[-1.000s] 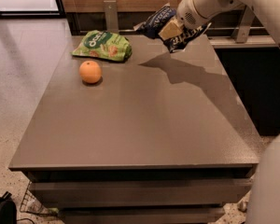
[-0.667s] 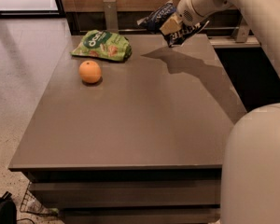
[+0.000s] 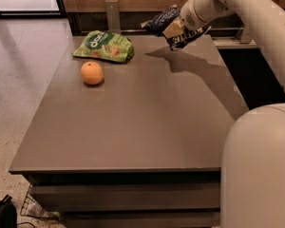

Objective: Move blue chip bag near green rice chip bag

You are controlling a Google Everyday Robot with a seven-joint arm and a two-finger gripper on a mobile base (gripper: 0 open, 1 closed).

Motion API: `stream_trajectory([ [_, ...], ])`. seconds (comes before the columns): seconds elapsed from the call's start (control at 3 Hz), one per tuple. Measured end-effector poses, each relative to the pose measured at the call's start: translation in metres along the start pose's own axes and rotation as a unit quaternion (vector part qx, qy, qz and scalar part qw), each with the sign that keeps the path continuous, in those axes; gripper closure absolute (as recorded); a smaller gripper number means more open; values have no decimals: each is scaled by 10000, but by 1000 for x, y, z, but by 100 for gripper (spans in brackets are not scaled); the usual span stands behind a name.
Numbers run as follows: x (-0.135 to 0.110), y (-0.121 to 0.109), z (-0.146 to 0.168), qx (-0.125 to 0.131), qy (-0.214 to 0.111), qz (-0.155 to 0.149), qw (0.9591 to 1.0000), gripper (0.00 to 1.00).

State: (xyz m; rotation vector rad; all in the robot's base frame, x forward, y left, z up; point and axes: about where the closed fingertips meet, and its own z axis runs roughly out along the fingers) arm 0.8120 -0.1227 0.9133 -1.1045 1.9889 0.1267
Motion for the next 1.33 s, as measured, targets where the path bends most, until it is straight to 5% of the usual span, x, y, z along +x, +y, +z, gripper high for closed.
stream_trajectory([
  [0.67,1,5,9,-67,23,0,10000,14],
  [1.0,2,6,12,-89,31,-1,10000,0],
  [1.33,2,6,12,-89,31,-1,10000,0],
])
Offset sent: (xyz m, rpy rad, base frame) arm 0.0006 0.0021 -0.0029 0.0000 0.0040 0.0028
